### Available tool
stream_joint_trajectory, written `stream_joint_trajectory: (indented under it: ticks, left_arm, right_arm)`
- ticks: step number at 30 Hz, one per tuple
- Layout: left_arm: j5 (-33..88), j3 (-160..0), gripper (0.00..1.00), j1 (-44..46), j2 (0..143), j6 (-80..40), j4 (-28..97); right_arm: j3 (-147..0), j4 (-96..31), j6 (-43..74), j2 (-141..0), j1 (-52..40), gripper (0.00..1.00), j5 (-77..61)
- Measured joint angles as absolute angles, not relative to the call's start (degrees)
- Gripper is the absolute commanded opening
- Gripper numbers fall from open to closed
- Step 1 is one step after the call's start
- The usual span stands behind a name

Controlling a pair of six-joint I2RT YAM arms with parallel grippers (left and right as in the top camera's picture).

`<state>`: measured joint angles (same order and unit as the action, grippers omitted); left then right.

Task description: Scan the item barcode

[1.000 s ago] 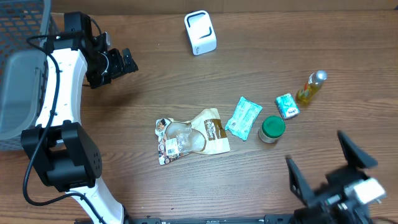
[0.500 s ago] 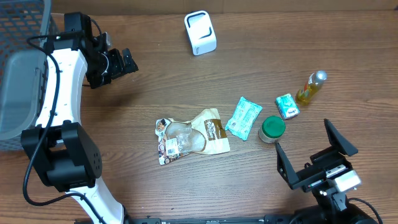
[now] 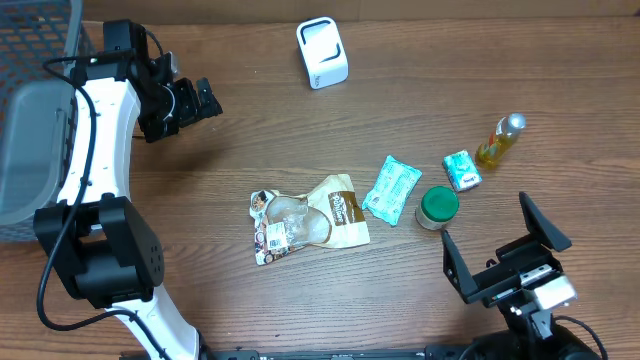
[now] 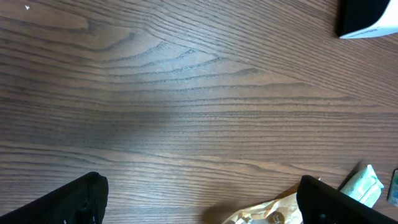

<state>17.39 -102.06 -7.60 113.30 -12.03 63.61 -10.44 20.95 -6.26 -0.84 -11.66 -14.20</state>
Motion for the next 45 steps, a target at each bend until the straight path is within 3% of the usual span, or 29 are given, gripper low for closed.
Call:
stream_joint_trajectory:
  ticks: [13,22,45]
  left_arm:
    - [17.4,-102.1,1.00,-7.6,113.3,-12.0,63.6]
    - [17.4,-102.1,1.00,-7.6,113.3,-12.0,63.6]
    - [17.4,-102.1,1.00,-7.6,113.3,-12.0,63.6]
  right_arm:
    - [-1.5,21.8,-6.3,-0.8,-11.7,1.00,-14.6]
    - [-1.0,-4.1,-6.3,-0.7,-11.7,1.00,-14.3]
    - [-1.0,-4.5,-6.2,-0.7,-8.7,1.00,-6.6]
